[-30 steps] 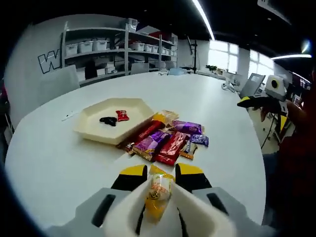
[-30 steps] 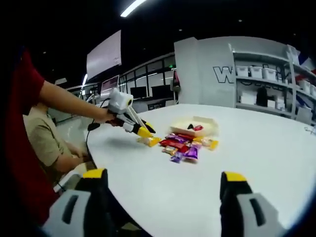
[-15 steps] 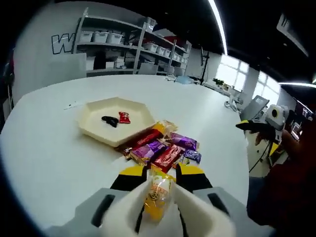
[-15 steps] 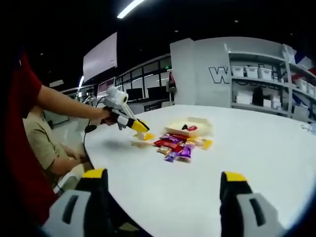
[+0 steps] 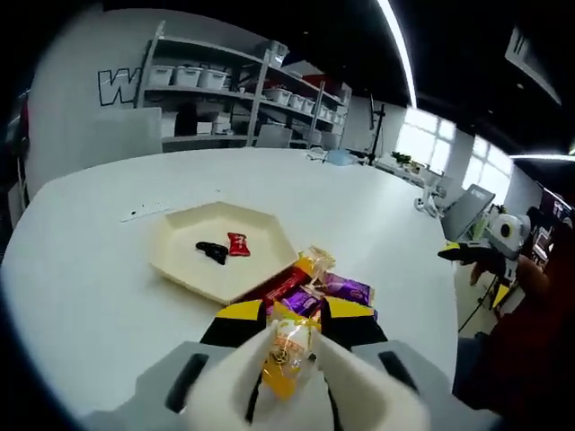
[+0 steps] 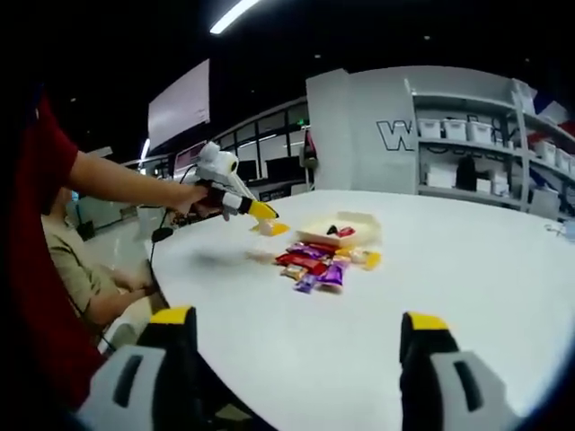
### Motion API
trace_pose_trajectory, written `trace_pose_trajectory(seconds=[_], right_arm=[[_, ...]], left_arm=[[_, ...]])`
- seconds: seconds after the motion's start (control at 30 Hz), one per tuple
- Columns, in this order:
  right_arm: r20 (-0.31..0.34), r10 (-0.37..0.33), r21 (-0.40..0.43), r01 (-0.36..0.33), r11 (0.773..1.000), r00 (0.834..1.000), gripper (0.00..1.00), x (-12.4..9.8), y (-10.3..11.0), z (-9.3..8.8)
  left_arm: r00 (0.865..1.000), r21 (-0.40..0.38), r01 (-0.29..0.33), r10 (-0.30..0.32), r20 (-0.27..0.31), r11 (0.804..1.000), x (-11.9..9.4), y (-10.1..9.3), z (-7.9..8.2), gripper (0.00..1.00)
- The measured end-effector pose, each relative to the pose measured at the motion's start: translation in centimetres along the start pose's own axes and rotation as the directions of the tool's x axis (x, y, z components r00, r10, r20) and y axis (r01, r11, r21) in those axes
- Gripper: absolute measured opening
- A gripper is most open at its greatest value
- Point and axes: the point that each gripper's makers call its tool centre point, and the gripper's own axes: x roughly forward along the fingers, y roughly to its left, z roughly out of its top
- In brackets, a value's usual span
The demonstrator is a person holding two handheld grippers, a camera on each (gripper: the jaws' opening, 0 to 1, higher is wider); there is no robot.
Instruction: Place the target food into the container with the food tongs after gripping and lifting it, then release it inside without dropping or visibly crushing the food.
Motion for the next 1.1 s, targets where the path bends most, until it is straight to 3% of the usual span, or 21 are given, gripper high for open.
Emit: trace_pose_trajectory(seconds=[0.33, 0.83, 0.97, 1.03, 1.07, 1.1], right_arm=[[0.036, -0.033, 0.000, 0.033, 0.999, 0.999, 0.99, -0.2, -0.9, 0.6], [0.020, -0.070, 0.025, 0.070, 0.997, 0.997, 0.99, -0.8, -3.0, 0.0], [0.015, -0.074, 0.031, 0.073, 0.997, 0.997, 0.99, -0.6, -3.4, -0.1], [0.008, -0.074, 0.024, 0.074, 0.997, 0.997, 0.99, -0.6, -3.4, -0.2], [0.010, -0.076, 0.022, 0.076, 0.997, 0.997, 0.99, -0.5, -3.4, -0.1], [0.013, -0.077, 0.025, 0.076, 0.997, 0.997, 0.99, -0.6, -3.4, -0.1]], left_arm=[[1.000, 0.003, -0.018, 0.018, 0.012, 1.000, 1.4, 1.5, 1.7, 0.22], [0.999, 0.001, -0.042, 0.042, 0.001, 0.999, 4.4, 3.5, 3.3, 0.23], [0.994, 0.030, -0.103, 0.104, -0.038, 0.994, 6.0, 5.4, 3.1, 0.23], [0.991, 0.040, -0.133, 0.134, -0.019, 0.990, 6.5, 5.9, 3.6, 0.24], [0.984, 0.090, -0.178, 0.177, 0.021, 0.980, 6.6, 6.6, 4.5, 0.24], [0.983, 0.121, -0.181, 0.179, 0.031, 0.976, 6.7, 6.5, 4.8, 0.25]])
